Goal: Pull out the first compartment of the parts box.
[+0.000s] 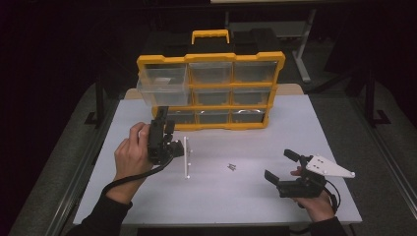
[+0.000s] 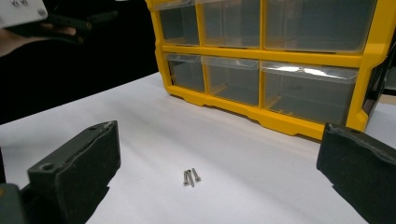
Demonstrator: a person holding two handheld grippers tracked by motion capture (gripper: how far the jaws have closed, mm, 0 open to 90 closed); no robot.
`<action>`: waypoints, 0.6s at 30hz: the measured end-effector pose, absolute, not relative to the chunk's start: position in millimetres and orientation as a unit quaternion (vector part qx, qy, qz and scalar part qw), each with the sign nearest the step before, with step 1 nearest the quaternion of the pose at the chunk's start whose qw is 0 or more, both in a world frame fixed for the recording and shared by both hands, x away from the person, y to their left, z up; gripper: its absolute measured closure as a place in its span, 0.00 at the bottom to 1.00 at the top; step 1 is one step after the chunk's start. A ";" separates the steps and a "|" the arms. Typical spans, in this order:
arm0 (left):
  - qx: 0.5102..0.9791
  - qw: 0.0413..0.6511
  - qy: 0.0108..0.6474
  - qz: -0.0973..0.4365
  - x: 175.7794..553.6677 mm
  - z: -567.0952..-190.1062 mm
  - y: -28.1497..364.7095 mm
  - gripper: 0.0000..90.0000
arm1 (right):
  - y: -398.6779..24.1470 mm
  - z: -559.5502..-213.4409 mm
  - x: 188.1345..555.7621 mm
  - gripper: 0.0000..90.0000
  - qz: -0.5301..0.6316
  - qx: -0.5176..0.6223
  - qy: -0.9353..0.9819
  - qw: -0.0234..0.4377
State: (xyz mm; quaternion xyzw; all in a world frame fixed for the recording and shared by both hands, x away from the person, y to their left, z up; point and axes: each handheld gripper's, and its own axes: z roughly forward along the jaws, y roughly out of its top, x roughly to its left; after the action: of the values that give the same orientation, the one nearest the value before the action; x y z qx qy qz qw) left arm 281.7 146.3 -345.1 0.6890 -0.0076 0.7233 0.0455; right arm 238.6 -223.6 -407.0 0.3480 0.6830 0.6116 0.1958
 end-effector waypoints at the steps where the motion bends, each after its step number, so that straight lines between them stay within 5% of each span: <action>1: 0.690 0.046 -0.009 0.722 280.8 -348.5 145.3 0.34 | -223.7 -407.0 238.2 0.00 0.612 0.349 0.682 0.195; 18: 0.706 0.051 -0.005 0.707 274.4 -378.1 141.0 0.21 | -223.9 -407.1 237.6 0.00 0.612 0.345 0.684 0.197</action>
State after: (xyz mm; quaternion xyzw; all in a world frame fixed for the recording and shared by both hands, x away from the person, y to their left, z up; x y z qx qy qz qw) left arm 274.4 141.0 -378.1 0.7058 -0.0050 0.7065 0.0511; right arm 237.6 -223.9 -407.1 0.3449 0.6838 0.6119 0.1975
